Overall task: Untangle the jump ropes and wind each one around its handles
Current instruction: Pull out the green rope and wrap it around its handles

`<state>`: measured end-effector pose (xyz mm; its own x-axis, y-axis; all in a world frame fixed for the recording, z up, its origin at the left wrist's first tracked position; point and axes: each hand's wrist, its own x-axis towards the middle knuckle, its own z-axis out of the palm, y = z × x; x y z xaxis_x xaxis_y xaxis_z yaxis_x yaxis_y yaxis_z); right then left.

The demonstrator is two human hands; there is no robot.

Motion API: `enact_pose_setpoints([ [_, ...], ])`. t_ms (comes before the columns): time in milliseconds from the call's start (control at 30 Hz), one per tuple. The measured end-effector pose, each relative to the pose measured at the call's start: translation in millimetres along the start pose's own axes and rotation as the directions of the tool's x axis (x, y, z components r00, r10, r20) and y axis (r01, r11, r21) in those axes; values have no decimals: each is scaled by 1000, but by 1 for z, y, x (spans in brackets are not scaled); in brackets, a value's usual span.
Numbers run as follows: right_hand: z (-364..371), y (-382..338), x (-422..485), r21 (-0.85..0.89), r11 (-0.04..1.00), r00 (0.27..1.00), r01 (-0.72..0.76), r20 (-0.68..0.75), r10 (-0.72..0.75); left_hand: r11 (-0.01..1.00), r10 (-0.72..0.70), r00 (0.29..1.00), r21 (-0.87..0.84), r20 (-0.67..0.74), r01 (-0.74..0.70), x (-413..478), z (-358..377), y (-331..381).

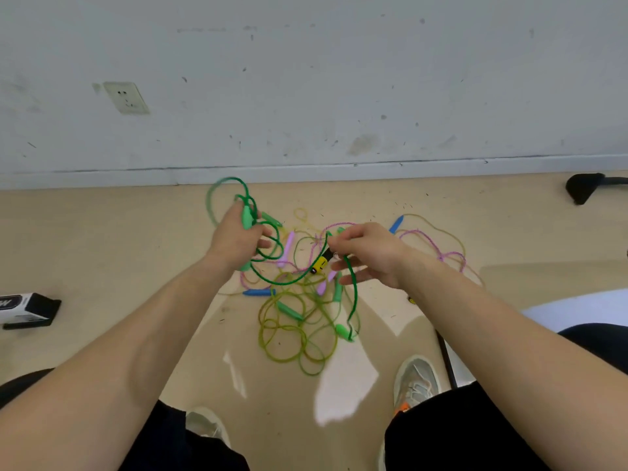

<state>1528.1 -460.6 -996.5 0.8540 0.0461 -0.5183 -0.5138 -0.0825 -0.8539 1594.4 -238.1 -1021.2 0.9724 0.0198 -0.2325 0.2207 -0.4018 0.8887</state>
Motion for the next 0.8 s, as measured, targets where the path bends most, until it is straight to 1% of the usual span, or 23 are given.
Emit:
enact_pose_setpoints([
  [67, 6, -14, -4, 186, 982, 998, 38, 32, -44, 995, 10, 985, -104, 171, 8, -13, 15, 0],
  [167, 9, -29, -5, 458, 884, 996, 90, -22, -90, 972, 83, 927, -236, 366, 6, -33, 34, 4],
  [233, 7, -34, -4, 599, 792, 993, 115, -62, -97, 942, 121, 888, -333, 443, 38, -45, 45, 6],
  [267, 5, -36, -3, 637, 761, 992, 123, -78, -95, 934, 137, 873, -355, 468, 43, -50, 50, 7],
  [300, 4, -37, -2, 662, 738, 992, 128, -90, -91, 936, 152, 873, -350, 464, 23, -53, 54, 6],
  [333, 2, -37, -2, 682, 720, 992, 129, -99, -84, 942, 165, 888, -335, 428, -13, -55, 58, 6],
  [400, 0, -37, -2, 694, 709, 992, 124, -110, -66, 945, 148, 948, -324, 281, -52, -55, 62, 6],
  [433, 1, -37, -3, 668, 734, 992, 121, -117, -57, 937, 119, 971, -346, 207, -41, -55, 62, 8],
  [467, 1, -36, -4, 606, 786, 990, 119, -129, -51, 929, 85, 985, -370, 152, -23, -54, 62, 10],
  [533, 2, -34, -6, 407, 905, 984, 123, -169, -58, 923, 20, 998, -385, 58, 4, -51, 60, 14],
  [567, 2, -32, -7, 333, 934, 981, 126, -179, -68, 924, -3, 1000, -382, 18, 10, -48, 59, 13],
  [600, 3, -31, -7, 305, 944, 981, 127, -176, -75, 926, -14, 1000, -376, -8, 10, -46, 58, 13],
  [633, 3, -31, -7, 317, 940, 983, 126, -164, -77, 929, -13, 1000, -369, -11, 9, -44, 56, 13],
  [700, 4, -31, -7, 392, 910, 987, 135, -136, -88, 935, 24, 998, -355, 59, -2, -45, 54, 12],
  [800, 4, -33, -3, 464, 865, 979, 188, -162, -126, 916, 88, 957, -400, 275, 31, -52, 55, 13],
])
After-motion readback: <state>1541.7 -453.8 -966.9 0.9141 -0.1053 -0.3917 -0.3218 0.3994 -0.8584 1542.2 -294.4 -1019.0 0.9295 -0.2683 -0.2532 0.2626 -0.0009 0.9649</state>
